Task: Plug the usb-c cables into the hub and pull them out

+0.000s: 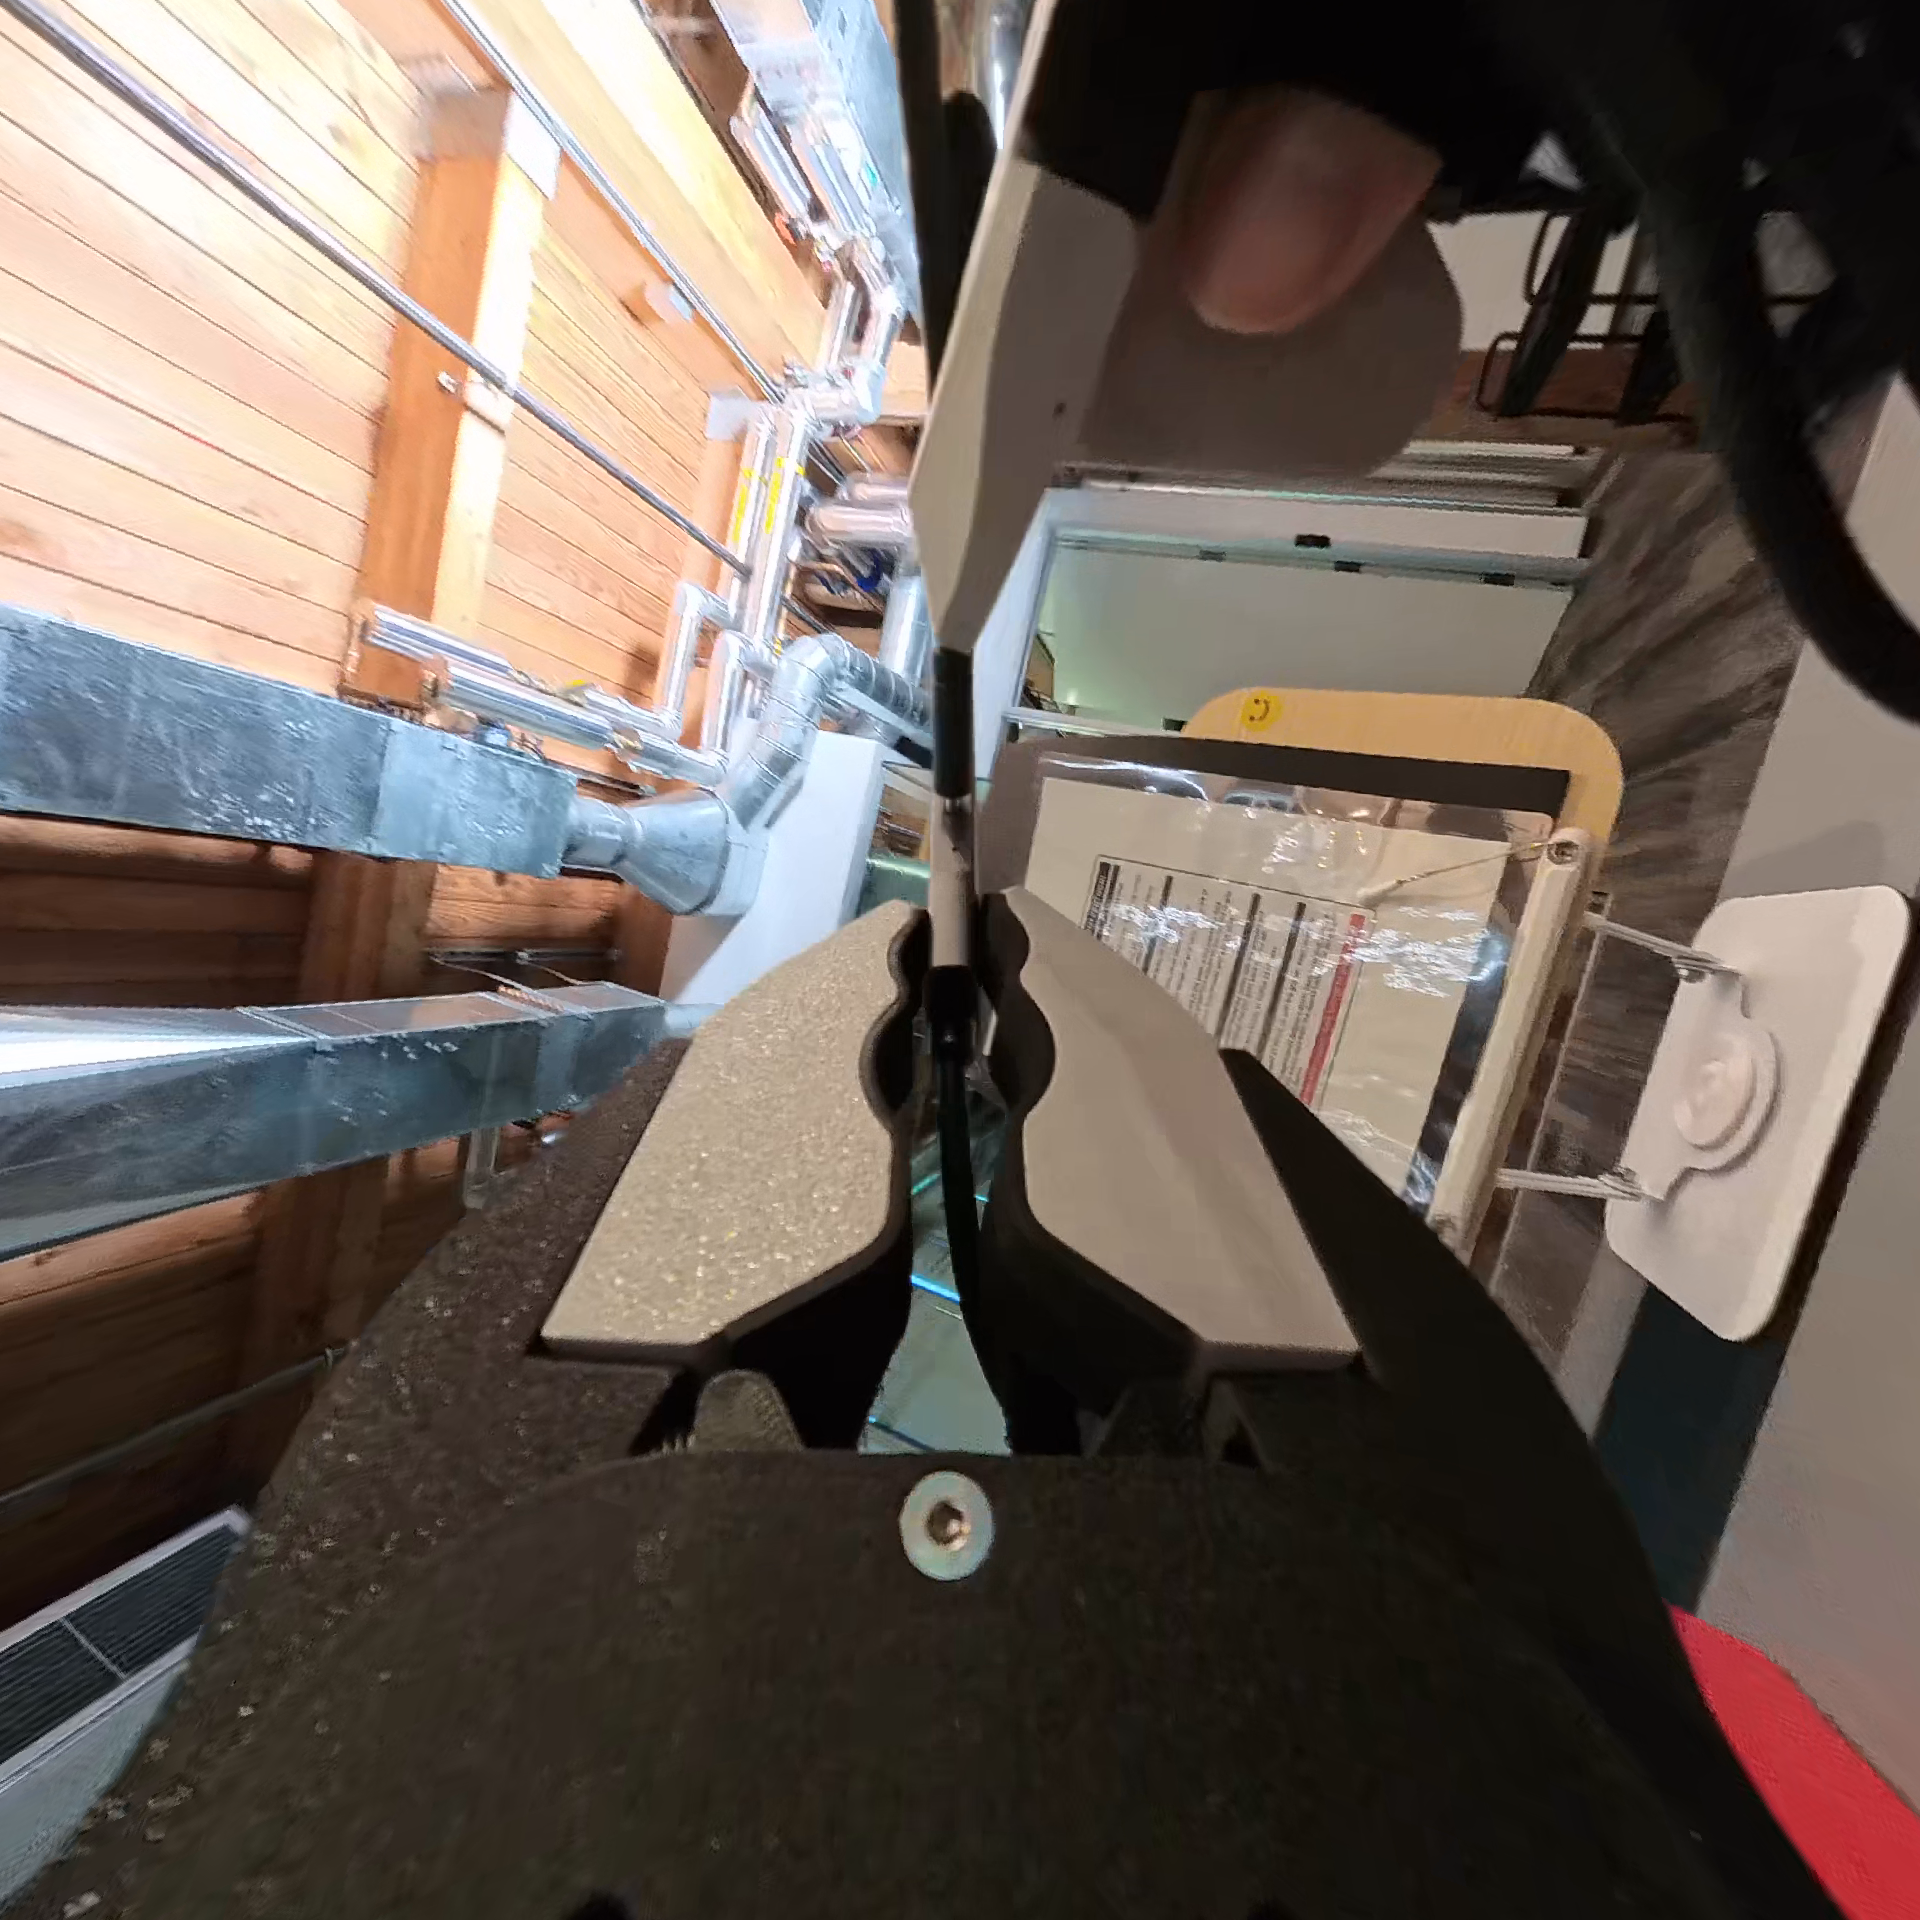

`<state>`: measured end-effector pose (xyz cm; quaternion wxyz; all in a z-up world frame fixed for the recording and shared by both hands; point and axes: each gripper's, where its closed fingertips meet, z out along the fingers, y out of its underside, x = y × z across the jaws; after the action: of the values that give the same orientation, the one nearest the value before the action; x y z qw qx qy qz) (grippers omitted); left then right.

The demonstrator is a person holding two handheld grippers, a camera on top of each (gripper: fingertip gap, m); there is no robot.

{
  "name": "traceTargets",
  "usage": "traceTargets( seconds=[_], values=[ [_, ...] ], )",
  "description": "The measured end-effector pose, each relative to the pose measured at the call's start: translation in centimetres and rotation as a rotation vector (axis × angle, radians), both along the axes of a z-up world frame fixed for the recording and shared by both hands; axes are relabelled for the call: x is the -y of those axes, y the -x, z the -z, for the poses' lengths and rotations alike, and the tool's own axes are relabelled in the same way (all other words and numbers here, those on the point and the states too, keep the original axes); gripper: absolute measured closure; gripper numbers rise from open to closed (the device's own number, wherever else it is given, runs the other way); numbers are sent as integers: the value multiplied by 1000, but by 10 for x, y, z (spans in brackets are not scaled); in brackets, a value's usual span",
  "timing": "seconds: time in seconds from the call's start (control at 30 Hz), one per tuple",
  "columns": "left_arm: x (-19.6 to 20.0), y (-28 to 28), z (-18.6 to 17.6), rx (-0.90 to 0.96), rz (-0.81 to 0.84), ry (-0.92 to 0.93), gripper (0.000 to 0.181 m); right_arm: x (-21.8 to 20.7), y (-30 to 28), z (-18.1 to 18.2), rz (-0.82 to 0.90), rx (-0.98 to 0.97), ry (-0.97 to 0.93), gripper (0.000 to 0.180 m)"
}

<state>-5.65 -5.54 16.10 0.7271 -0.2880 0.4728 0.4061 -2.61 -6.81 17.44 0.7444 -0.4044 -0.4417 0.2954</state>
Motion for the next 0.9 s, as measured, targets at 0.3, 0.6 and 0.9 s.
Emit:
traceTargets(
  seconds=[0.3, 0.6, 0.9],
  values=[
    [29, -3, -16, 21, 50, -65, 172, 24, 0, -15, -11, -59, -135, 175],
    [39, -2, -22, 33, 66, -105, 172, 35, 3, -22, -8, -84, -157, 173],
    [38, -3, -22, 44, 62, -84, 172, 34, 2, -21, -13, -78, -144, 173]
  ],
)
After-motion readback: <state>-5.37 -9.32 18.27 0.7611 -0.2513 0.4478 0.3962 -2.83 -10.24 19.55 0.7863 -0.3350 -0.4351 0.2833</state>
